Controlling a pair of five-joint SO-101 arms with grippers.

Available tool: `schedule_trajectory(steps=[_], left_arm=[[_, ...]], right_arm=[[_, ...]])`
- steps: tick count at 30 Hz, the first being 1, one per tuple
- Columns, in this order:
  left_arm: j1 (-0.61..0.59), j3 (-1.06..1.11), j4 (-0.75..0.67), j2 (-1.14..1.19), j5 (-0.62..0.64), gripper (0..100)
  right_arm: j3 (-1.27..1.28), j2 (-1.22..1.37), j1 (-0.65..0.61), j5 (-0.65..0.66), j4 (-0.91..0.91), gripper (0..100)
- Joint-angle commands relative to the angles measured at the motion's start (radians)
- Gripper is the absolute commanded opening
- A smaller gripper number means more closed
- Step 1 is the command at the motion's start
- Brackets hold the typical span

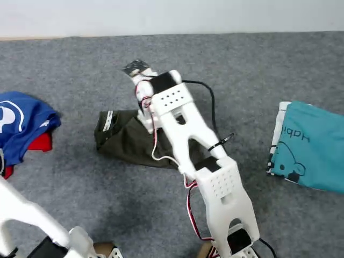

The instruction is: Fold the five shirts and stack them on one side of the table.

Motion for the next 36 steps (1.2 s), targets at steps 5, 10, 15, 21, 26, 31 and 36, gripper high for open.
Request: schedule_trajectory(steps=[5,10,15,21,26,31,36], left_arm=[[0.005,-0.027,0.018,-0.055,0.003,8],[0.005,0.044,0.014,-0.055,0.003,8],[0.0,0.065,0.014,-0.057,0.003,8],[0.0,0.065,0.015,-0.057,0.003,8],[-0.002,0.065,0.017,-0.057,0.003,8],[-0.002,0.065,0.018,-0.057,0.003,7],[-0.002,0.065,0.018,-0.057,0.003,6]], right_arm=[[-0.006,-0.07,-0.053,-0.006,-0.125,1.0],[-0.006,-0.031,-0.096,-0.006,-0.168,1.0],[-0.006,-0.025,-0.125,-0.006,-0.237,1.0],[-0.074,0.004,-0.165,-0.006,-0.255,1.0],[-0.169,0.077,-0.165,-0.008,-0.249,1.4],[-0.264,0.139,-0.168,-0.009,-0.248,15.8],[-0.388,0.143,-0.194,-0.009,-0.197,26.8]])
